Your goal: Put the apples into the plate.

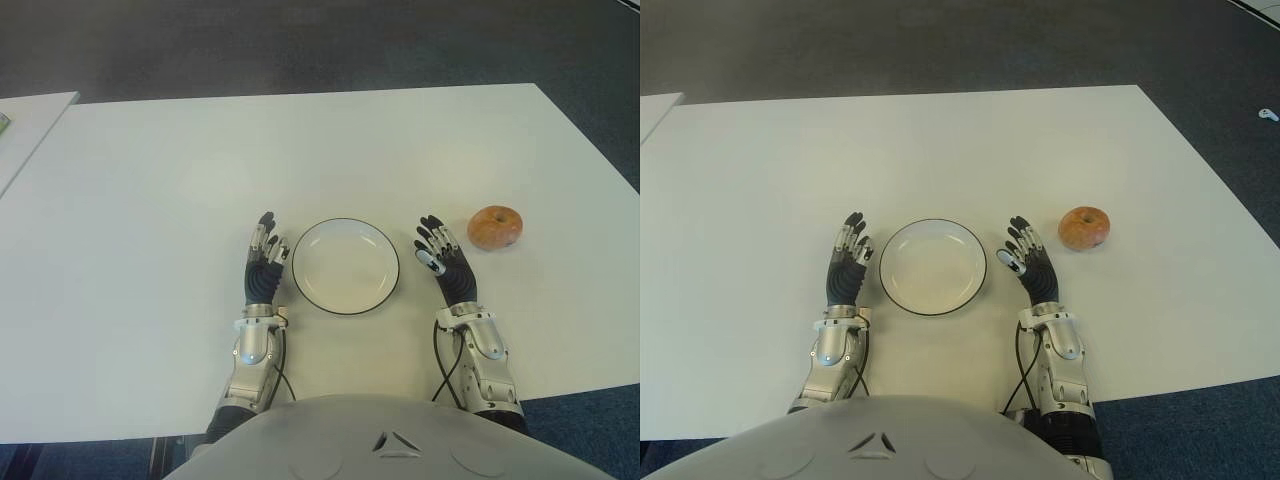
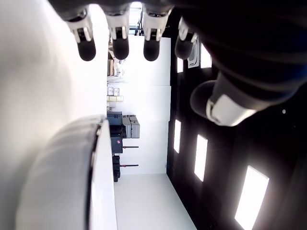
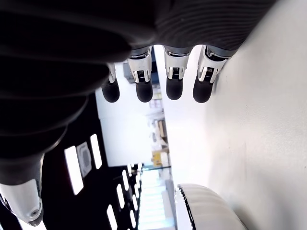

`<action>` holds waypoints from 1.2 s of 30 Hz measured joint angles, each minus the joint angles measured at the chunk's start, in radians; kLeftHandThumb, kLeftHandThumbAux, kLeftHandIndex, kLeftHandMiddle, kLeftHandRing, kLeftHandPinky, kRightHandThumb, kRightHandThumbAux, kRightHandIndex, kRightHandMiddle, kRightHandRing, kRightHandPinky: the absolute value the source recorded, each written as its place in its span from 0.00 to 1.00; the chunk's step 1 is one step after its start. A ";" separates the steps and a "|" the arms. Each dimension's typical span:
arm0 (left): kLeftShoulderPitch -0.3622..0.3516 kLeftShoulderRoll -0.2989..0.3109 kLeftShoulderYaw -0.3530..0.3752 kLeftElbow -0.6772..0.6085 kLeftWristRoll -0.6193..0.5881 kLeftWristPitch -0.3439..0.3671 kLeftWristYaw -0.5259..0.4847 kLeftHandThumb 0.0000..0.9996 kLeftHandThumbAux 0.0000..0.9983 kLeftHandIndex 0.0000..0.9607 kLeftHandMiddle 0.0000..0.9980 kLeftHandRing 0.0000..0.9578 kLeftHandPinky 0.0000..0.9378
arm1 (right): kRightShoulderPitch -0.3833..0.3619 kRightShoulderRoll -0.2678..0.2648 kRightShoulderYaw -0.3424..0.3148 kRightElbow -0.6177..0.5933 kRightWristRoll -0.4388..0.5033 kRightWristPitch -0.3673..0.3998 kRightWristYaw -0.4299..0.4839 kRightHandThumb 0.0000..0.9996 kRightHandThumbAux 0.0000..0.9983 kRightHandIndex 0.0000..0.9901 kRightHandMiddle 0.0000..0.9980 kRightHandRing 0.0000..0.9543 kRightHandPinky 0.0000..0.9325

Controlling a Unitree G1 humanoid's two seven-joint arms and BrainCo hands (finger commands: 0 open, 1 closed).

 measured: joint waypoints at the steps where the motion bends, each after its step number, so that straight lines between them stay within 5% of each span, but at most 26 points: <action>1: 0.000 0.000 0.000 0.000 0.000 0.000 0.000 0.01 0.53 0.06 0.07 0.05 0.04 | 0.000 0.000 0.000 -0.002 0.000 0.000 0.000 0.18 0.63 0.04 0.02 0.00 0.00; 10: 0.000 0.000 0.000 0.000 0.000 0.000 0.000 0.02 0.53 0.07 0.07 0.05 0.03 | -0.009 0.001 -0.008 -0.011 0.023 0.008 0.002 0.23 0.66 0.07 0.03 0.00 0.01; 20: -0.003 0.000 -0.002 0.002 0.000 0.000 0.000 0.00 0.53 0.06 0.06 0.05 0.02 | -0.025 -0.004 -0.014 -0.158 0.056 0.068 -0.003 0.32 0.63 0.09 0.03 0.00 0.00; 36: -0.027 0.000 -0.005 0.014 0.001 0.000 0.000 0.01 0.53 0.06 0.07 0.05 0.02 | -0.090 -0.197 -0.007 -0.239 -0.555 -0.225 -0.245 0.33 0.53 0.02 0.00 0.00 0.02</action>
